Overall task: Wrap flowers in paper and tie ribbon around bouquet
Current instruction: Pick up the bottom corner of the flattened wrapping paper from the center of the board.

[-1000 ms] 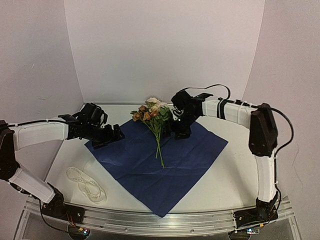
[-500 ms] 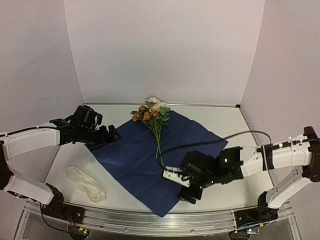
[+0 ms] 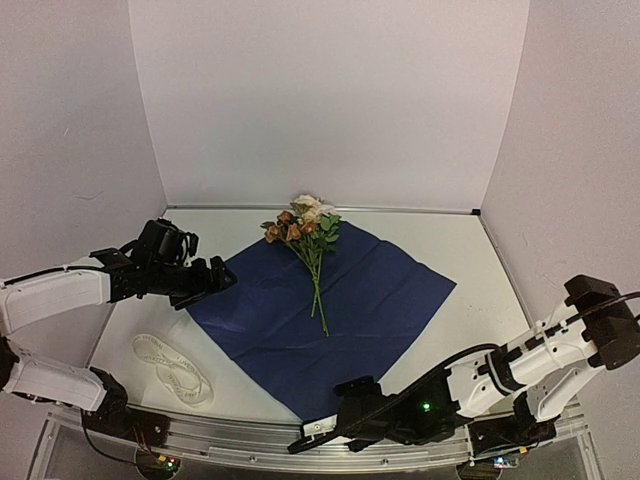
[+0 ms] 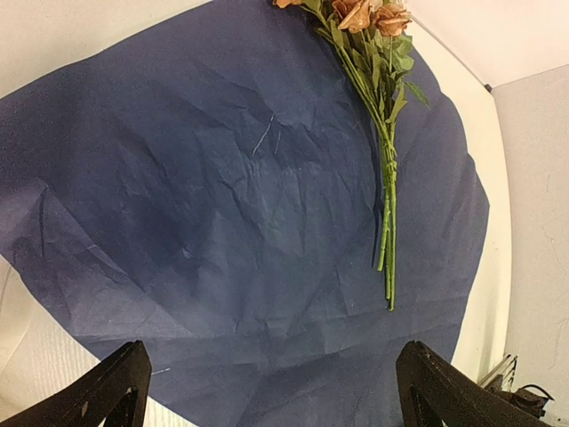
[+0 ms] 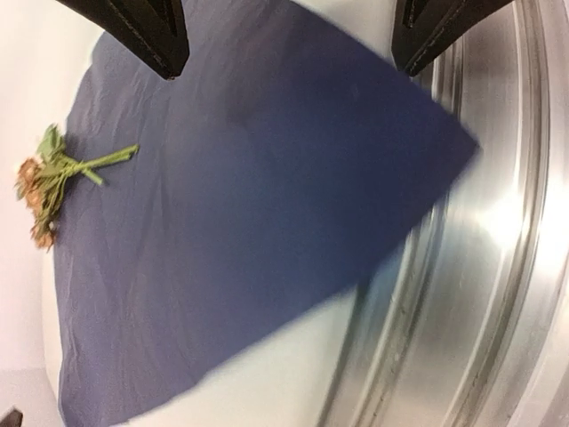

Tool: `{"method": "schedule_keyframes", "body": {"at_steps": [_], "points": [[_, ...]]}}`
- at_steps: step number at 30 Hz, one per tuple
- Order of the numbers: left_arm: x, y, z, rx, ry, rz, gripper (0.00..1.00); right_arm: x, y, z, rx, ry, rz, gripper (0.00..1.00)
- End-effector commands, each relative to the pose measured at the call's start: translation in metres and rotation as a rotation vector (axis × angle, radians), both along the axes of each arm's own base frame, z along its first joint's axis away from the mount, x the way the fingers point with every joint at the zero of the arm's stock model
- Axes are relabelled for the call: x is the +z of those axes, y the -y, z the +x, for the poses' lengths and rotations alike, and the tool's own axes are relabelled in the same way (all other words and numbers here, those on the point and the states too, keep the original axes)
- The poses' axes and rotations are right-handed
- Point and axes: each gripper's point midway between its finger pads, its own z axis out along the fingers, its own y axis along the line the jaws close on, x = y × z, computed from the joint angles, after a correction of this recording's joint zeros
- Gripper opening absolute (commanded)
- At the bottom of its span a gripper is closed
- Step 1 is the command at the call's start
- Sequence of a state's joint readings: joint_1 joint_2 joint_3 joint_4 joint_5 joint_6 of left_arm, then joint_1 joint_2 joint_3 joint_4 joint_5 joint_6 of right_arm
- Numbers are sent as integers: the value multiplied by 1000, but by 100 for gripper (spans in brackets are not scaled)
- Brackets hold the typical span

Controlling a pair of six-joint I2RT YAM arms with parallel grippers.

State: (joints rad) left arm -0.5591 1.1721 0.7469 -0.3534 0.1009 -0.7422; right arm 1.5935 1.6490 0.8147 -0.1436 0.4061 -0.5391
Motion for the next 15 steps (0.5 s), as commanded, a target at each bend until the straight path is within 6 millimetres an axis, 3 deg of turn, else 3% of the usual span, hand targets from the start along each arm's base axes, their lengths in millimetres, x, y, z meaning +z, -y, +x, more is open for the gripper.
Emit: {"method": "schedule_keyframes", "body": {"at_steps": [1, 4, 5, 7, 9, 15], "points": [[16, -2, 7, 23, 60, -20, 100, 27, -34, 7, 12, 127, 75, 79], [17, -3, 7, 22, 63, -16, 100, 36, -42, 9, -1, 149, 96, 74], [17, -3, 7, 22, 65, -17, 100, 39, -45, 8, 2, 144, 103, 68], [18, -3, 7, 22, 67, -19, 100, 45, -46, 7, -1, 127, 106, 29], [19, -3, 7, 20, 70, -18, 100, 49, -43, 4, -7, 97, 74, 3], [26, -7, 8, 28, 82, 3, 100, 64, -25, -19, -29, -85, 13, 0]]}}
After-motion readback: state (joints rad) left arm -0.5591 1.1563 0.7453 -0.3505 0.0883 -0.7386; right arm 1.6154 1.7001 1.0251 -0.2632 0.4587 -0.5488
